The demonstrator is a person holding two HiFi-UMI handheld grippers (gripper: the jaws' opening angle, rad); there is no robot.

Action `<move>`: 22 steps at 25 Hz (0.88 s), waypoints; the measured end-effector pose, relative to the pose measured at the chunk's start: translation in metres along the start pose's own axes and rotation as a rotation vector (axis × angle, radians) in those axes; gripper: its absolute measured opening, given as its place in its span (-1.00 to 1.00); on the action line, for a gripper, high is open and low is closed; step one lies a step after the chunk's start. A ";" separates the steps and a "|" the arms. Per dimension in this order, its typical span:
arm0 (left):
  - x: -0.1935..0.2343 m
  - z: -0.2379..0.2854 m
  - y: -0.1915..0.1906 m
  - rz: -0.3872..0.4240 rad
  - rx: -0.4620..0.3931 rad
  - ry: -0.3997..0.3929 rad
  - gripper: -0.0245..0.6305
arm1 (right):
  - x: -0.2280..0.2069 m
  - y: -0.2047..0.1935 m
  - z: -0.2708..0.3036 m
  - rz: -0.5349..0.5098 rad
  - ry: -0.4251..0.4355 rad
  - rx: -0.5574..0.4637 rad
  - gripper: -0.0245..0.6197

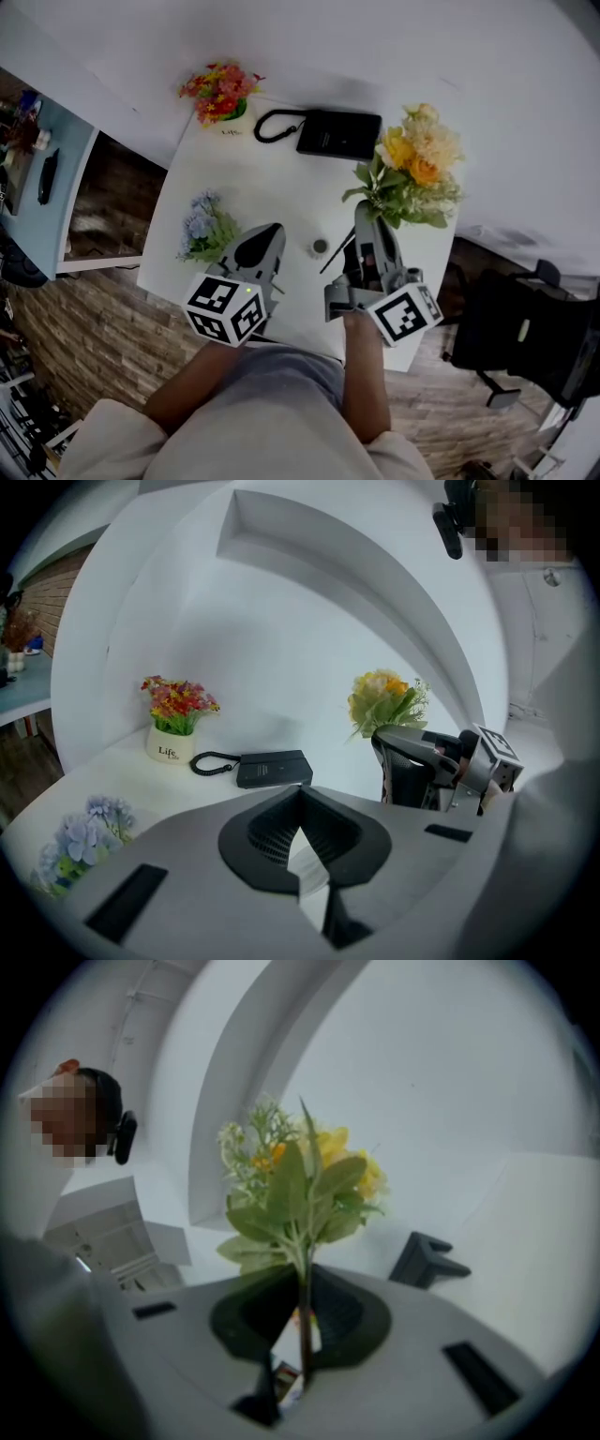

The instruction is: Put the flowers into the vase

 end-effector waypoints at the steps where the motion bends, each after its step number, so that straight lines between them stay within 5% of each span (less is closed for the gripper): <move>1: 0.001 0.001 0.000 0.003 0.004 -0.004 -0.86 | 0.000 0.001 0.002 -0.004 0.008 -0.012 -0.76; 22: -0.009 0.036 -0.002 0.061 0.071 -0.104 -0.86 | -0.025 -0.011 0.016 -0.116 0.005 -0.079 -0.76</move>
Point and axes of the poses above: the fingertips, and each gripper's own axes: z forward along the fingers, x to its left, y out of its top, the point moved 8 cm from there along -z, backward along the fingers, and after that the axes turned 12 degrees about z, right-handed, at the moved point
